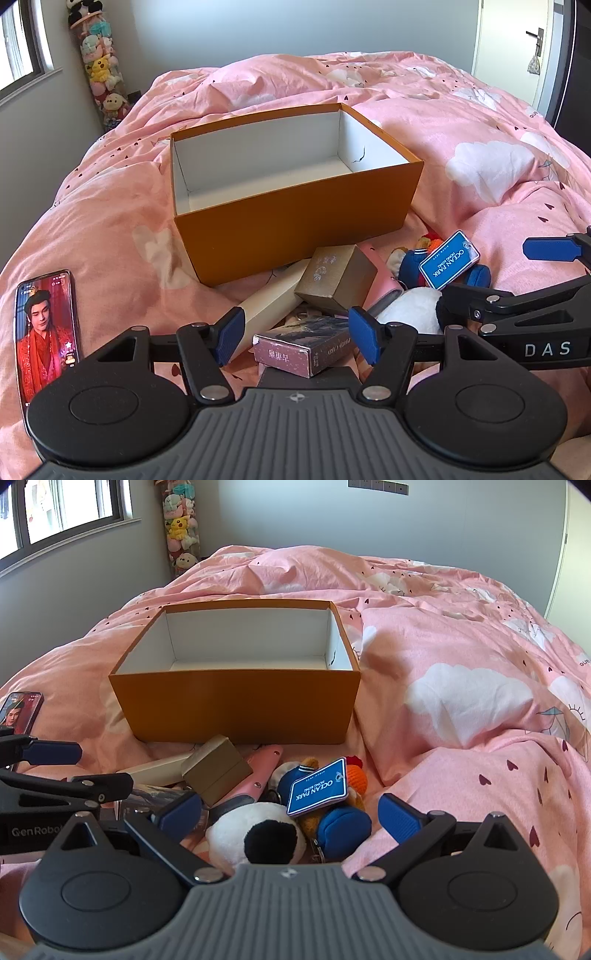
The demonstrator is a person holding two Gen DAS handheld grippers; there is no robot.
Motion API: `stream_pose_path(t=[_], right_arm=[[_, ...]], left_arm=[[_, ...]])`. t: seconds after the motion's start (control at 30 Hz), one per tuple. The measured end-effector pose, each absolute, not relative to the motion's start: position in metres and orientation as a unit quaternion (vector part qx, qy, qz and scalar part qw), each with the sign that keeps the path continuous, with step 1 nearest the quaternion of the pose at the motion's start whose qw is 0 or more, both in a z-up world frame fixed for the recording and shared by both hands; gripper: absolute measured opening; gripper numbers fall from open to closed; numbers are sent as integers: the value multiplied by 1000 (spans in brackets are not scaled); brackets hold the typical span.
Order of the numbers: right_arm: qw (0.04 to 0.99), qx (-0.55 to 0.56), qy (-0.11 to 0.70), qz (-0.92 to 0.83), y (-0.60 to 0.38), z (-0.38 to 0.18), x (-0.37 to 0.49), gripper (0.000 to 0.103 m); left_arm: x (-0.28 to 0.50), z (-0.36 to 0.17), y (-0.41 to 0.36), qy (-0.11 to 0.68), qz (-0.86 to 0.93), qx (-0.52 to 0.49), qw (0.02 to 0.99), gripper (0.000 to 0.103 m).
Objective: Organize objects
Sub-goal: 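Move the left tool toward the picture-printed card deck box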
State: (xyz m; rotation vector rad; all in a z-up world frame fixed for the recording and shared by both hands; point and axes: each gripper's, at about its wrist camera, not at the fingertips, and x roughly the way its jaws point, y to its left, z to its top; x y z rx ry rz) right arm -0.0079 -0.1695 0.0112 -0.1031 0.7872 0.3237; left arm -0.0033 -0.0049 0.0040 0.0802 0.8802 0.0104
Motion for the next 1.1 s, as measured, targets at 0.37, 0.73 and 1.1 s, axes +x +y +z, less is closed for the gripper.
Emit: stream_pose_path(t=[0.37, 0.73, 1.1], right_arm=[[910, -49, 382, 155, -170, 10, -8, 102], [909, -47, 383, 154, -171, 9, -8, 102], [909, -46, 385, 154, -172, 7, -8, 102]], left_arm=[[-3, 2, -4, 429, 7, 41, 902, 76], [-3, 1, -4, 430, 7, 42, 902, 76], [-3, 1, -4, 429, 8, 42, 902, 76]])
